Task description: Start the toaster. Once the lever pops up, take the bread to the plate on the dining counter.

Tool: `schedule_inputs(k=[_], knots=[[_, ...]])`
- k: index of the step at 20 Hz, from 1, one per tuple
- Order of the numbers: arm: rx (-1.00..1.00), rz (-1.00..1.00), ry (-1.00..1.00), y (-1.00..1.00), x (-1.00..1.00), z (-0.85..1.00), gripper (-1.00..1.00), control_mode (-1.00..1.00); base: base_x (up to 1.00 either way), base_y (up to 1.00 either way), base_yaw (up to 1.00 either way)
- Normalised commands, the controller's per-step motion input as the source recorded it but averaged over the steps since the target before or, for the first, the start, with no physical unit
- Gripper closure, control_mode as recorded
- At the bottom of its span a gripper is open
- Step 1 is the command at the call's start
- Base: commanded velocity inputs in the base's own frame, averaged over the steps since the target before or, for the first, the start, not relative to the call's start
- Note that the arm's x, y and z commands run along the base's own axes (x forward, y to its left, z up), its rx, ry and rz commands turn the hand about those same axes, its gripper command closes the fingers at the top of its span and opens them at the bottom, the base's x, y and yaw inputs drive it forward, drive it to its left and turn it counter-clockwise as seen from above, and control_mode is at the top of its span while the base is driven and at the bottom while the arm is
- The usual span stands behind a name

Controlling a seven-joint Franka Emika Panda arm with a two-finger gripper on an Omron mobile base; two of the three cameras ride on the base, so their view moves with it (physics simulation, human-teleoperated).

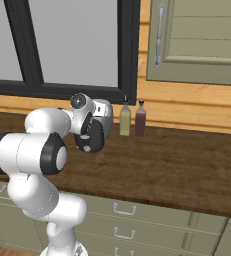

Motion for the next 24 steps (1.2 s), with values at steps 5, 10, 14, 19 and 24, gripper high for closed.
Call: schedule_inputs(k=[5, 10, 14, 19, 24], knots=[[0.0, 0.0, 0.0, 0.0, 0.0, 0.0, -1.0, -1.0, 0.0, 0.0, 0.0], [0.0, 0.0, 0.0, 0.0, 0.0, 0.0, -1.0, -1.0, 0.0, 0.0, 0.0], [0.0, 0.0, 0.0, 0.0, 0.0, 0.0, -1.0, -1.0, 0.0, 0.0, 0.0], [0.0, 0.0, 0.0, 0.0, 0.0, 0.0, -1.0, -1.0, 0.0, 0.0, 0.0], [0.0, 0.0, 0.0, 0.0, 0.0, 0.0, -1.0, -1.0, 0.0, 0.0, 0.0]])
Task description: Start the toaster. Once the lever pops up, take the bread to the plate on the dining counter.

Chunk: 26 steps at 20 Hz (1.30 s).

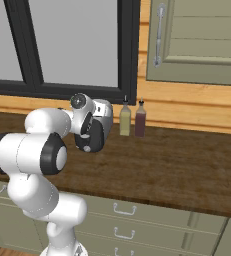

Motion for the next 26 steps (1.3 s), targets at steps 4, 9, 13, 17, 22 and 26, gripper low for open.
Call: schedule_inputs(k=[4, 9, 13, 17, 22, 26], knots=[[0.0, 0.0, 0.0, 0.0, 0.0, 0.0, -1.0, -1.0, 0.0, 0.0, 0.0], [0.0, 0.0, 0.0, 0.0, 0.0, 0.0, -1.0, -1.0, 0.0, 0.0, 0.0], [0.0, 0.0, 0.0, 0.0, 0.0, 0.0, -1.0, -1.0, 0.0, 0.0, 0.0], [0.0, 0.0, 0.0, 0.0, 0.0, 0.0, -1.0, -1.0, 0.0, 0.0, 0.0], [0.0, 0.0, 0.0, 0.0, 0.0, 0.0, -1.0, -1.0, 0.0, 0.0, 0.0], [0.0, 0.0, 0.0, 0.0, 0.0, 0.0, -1.0, -1.0, 0.0, 0.0, 0.0]])
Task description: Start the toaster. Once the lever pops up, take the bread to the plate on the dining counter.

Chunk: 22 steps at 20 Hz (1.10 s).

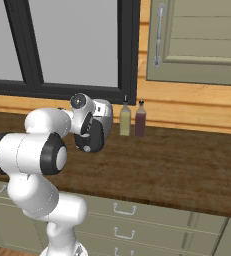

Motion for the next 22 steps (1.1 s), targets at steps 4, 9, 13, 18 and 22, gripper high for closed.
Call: schedule_inputs(k=[4, 9, 13, 18, 22], knots=[[0.0, 0.0, 0.0, 0.0, 0.0, 0.0, -1.0, -1.0, 0.0, 0.0, 0.0], [0.0, 0.0, 0.0, 0.0, 0.0, 0.0, -1.0, -1.0, 0.0, 0.0, 0.0], [0.0, 0.0, 0.0, 0.0, 0.0, 0.0, -1.0, -1.0, 0.0, 0.0, 0.0], [0.0, 0.0, 0.0, 0.0, 0.0, 0.0, -1.0, -1.0, 0.0, 0.0, 0.0], [0.0, 0.0, 0.0, 0.0, 0.0, 0.0, -1.0, -1.0, 0.0, 0.0, 0.0]])
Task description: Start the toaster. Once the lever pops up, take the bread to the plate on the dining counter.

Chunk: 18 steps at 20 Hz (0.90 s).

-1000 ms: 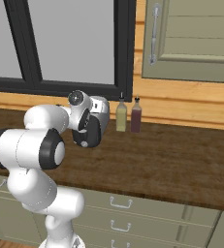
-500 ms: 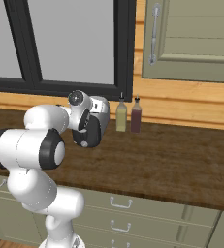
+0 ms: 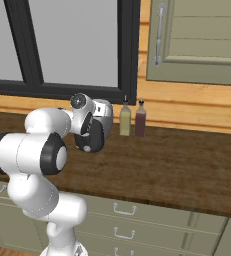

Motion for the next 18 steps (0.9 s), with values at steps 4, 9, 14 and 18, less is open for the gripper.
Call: schedule_inputs(k=[4, 9, 14, 18], knots=[[0.0, 0.0, 0.0, 0.0, 0.0, 0.0, -1.0, -1.0, 0.0, 0.0, 0.0], [0.0, 0.0, 0.0, 0.0, 0.0, 0.0, -1.0, -1.0, 0.0, 0.0, 0.0], [0.0, 0.0, 0.0, 0.0, 0.0, 0.0, -1.0, -1.0, 0.0, 0.0, 0.0], [0.0, 0.0, 0.0, 0.0, 0.0, 0.0, -1.0, -1.0, 0.0, 0.0, 0.0]])
